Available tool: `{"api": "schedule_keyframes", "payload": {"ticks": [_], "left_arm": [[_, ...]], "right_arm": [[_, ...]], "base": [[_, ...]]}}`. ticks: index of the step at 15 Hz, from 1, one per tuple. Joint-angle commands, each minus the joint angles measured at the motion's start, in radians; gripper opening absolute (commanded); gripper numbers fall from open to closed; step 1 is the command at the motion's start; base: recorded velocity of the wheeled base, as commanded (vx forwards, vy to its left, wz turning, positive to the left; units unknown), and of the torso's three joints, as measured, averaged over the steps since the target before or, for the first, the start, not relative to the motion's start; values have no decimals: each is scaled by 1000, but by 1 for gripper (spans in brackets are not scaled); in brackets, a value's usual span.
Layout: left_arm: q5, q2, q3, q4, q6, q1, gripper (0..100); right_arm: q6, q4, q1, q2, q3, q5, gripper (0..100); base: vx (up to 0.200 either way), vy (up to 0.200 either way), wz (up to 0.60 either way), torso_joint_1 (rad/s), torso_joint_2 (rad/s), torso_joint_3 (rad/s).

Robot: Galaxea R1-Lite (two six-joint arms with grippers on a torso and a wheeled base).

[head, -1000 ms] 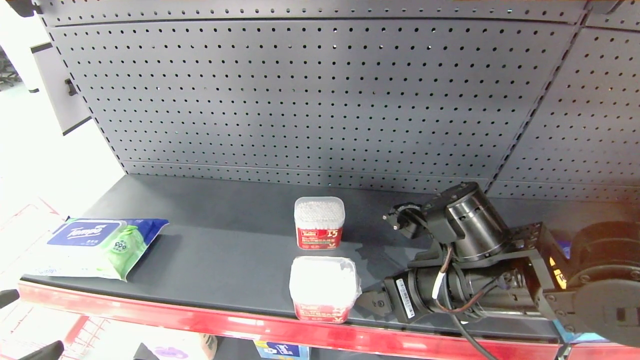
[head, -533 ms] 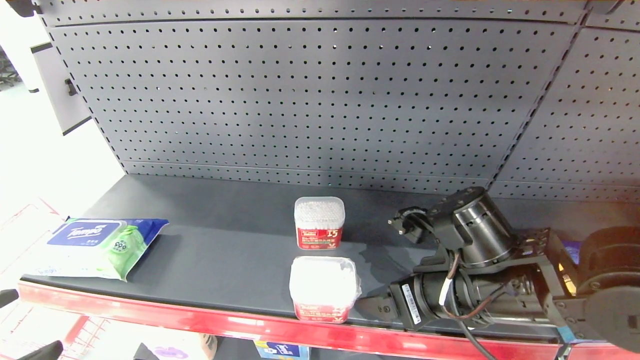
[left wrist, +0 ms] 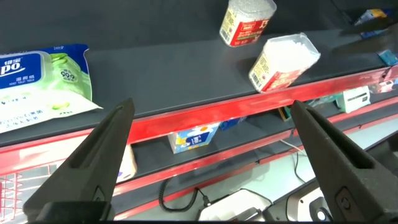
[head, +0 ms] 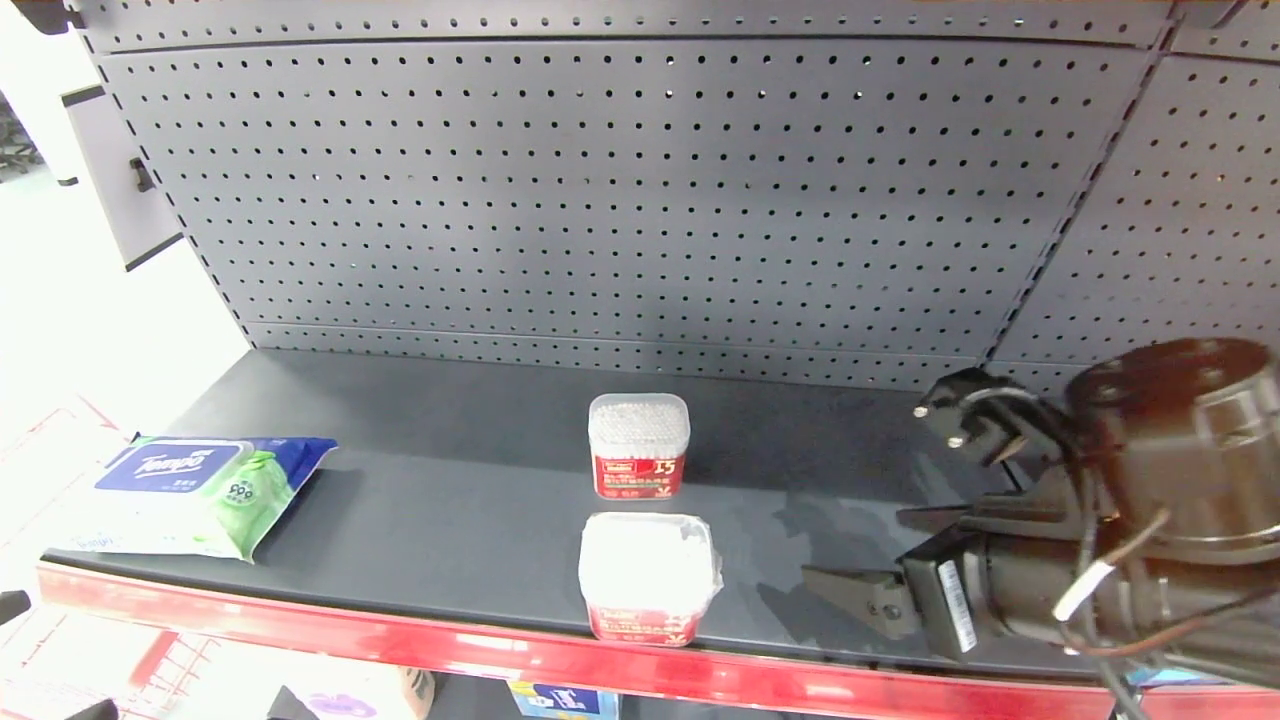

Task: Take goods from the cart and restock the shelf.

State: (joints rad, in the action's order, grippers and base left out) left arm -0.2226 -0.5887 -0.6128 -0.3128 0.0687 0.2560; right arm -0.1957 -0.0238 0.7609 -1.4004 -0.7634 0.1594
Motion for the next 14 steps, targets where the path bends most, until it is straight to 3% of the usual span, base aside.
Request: {"api": "schedule_keyframes", "payload": {"ticks": [1, 3, 5, 6, 7, 9, 12, 14], "left_arm": [[0, 72, 33, -22, -1, 0, 100], [3, 162, 54, -91, 0, -1, 100], [43, 202, 85, -95, 11, -4, 100], [100, 282, 140, -95, 45, -6, 100], [109, 345, 180, -101, 45, -6, 100], [138, 423, 212, -134, 45, -12, 100], [275, 431, 242, -166, 62, -78, 100], [315, 458, 309, -167, 65, -179, 100]], "right_arm": [[191, -11, -117, 305, 13, 32, 100], [305, -139, -206, 532, 10, 131, 100], [303, -308, -273, 667, -24, 198, 100], [299, -481, -428, 791, -50, 204, 100], [295, -538, -552, 847, -43, 201, 100], [259, -565, -703, 926, 9, 198, 100], [248, -567, -765, 1041, 180, 198, 100], [248, -567, -781, 1175, 345, 203, 100]], "base": [[0, 0, 0, 0, 0, 0], [0, 0, 0, 0, 0, 0], [0, 0, 0, 0, 0, 0], [0, 0, 0, 0, 0, 0], [0, 0, 0, 0, 0, 0], [0, 0, 0, 0, 0, 0], [0, 0, 0, 0, 0, 0], [0, 0, 0, 0, 0, 0]]}}
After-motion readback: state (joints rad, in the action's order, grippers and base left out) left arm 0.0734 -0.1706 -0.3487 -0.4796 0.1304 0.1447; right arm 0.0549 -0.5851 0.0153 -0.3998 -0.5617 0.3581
